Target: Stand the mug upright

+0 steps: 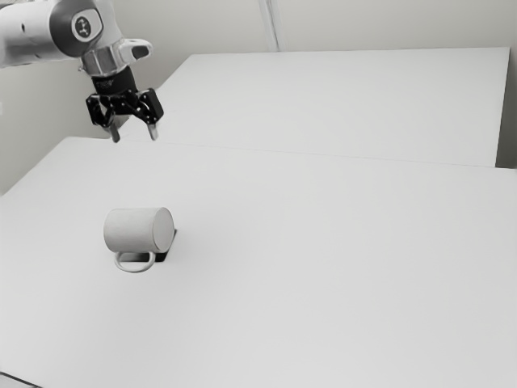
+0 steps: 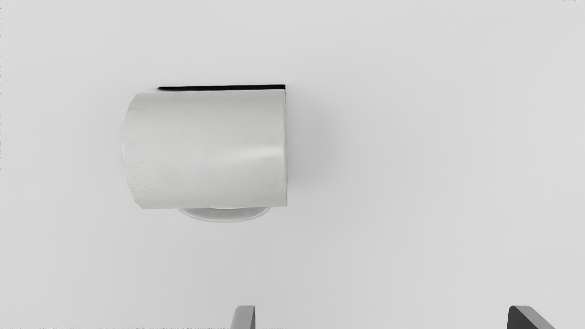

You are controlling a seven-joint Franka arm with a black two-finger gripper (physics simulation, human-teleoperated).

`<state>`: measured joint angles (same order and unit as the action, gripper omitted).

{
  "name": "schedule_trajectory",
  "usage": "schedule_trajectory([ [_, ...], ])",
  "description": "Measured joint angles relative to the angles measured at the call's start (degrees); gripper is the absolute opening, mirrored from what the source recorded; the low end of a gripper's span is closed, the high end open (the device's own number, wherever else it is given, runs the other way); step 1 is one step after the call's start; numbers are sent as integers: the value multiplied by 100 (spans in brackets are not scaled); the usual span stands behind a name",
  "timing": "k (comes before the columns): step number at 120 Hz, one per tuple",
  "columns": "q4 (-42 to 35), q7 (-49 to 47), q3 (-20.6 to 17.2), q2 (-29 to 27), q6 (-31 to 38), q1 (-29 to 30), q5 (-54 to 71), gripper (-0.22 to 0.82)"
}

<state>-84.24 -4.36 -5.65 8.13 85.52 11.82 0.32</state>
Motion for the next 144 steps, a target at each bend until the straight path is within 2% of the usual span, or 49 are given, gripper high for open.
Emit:
schedule_trajectory([
  [47,-457,571,-6,93,82,1051,-345,60],
  [76,-1111,1099,-9,102,573,1535,-554,60],
  [115,-1327,1836,-26,508,1191,2014,-1014,60],
  [144,-1909,2392,-41,555,1579,2425,-1703,60],
])
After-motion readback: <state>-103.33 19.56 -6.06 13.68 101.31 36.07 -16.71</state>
